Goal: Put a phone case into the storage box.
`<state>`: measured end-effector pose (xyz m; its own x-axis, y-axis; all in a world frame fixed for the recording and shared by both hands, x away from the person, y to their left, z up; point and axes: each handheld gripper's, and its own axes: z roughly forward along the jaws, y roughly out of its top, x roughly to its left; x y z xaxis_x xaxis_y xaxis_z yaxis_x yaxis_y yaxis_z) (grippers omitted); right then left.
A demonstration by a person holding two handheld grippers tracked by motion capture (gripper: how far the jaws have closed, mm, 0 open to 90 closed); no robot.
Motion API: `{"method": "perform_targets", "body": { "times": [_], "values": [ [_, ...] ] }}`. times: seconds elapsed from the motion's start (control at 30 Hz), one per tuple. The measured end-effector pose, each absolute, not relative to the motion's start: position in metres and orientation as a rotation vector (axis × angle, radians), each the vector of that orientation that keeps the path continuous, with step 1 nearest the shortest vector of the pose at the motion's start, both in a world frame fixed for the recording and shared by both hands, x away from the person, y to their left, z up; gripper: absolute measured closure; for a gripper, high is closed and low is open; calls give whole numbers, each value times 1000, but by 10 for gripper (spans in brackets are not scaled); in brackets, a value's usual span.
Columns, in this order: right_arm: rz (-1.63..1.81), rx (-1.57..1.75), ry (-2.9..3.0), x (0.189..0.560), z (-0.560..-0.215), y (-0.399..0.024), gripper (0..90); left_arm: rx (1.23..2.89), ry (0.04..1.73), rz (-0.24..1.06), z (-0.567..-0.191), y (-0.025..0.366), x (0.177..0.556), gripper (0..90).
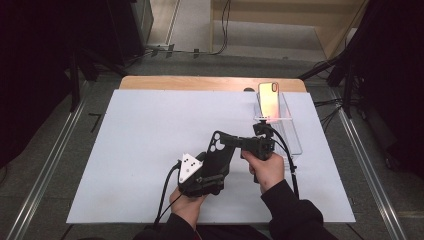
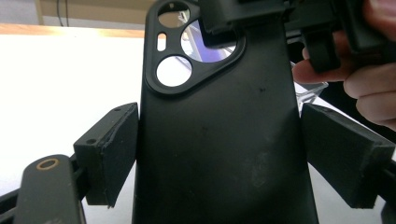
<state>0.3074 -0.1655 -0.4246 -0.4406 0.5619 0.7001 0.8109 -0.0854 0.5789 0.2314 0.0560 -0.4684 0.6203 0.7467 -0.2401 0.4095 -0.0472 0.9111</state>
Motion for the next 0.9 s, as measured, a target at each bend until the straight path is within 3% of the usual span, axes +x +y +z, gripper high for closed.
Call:
{"method": "perform_targets", "body": {
  "times": [0.33, 0.63, 0.9],
  "values": [
    [-1535, -1442, -1961, 304, -415, -165, 768, 1695, 945, 297, -464, 56, 234, 132],
    [-1556, -1449, -1988, 303, -407, -174, 784, 1813, 1005, 193, -451, 58, 242, 134],
    [-1594, -1420, -2157, 296, -399, -173, 783, 1947, 960, 113, -439, 57, 247, 134]
  ]
}}
